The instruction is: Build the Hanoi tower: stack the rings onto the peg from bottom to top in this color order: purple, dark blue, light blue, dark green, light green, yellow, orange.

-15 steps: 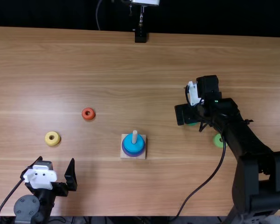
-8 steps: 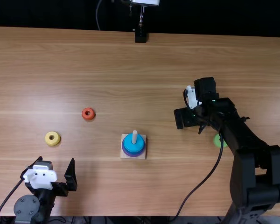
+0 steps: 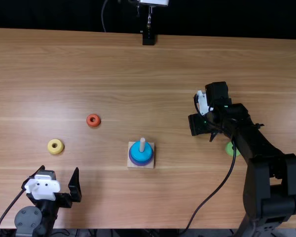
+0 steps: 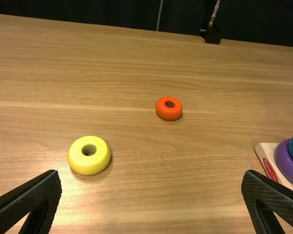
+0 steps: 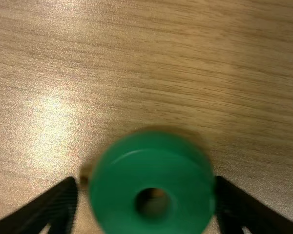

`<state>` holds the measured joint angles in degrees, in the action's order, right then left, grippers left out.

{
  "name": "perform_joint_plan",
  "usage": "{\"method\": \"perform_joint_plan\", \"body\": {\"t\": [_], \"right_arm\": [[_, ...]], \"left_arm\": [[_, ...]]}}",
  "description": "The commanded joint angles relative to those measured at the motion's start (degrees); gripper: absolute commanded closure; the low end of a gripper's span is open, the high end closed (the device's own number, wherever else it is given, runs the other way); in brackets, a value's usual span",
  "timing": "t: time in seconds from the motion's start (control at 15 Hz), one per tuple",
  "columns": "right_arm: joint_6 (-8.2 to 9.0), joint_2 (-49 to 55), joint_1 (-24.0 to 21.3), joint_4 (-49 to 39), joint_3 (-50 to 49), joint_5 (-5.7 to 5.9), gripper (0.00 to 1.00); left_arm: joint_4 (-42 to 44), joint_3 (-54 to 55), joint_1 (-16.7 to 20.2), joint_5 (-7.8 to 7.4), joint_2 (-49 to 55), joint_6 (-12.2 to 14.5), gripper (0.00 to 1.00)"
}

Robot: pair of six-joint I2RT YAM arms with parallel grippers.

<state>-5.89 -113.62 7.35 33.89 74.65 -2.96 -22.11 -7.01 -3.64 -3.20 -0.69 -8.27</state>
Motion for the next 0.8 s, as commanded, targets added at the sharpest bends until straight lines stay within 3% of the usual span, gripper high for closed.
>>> {"method": "perform_joint_plan", "body": {"t": [0.0,0.4,0.73], "right_arm": [[0.09,-0.6,-0.9,0.0,1.5,-0.1,1.0],[-0.12,0.1,-0.5,0.3,3.8,-0.2,1.0],[-0.65,11.6,0.7,14.6,6.8,-0.2,1.0]], "left_arm": [[-0.6,3.1,0.7,-0.38,0.7,0.4,0.0],[-0.6,3.1,0.7,-0.38,0.7,0.4,0.0],[-0.6,3.1,0.7,-0.38,0.7,0.4,0.0]]}}
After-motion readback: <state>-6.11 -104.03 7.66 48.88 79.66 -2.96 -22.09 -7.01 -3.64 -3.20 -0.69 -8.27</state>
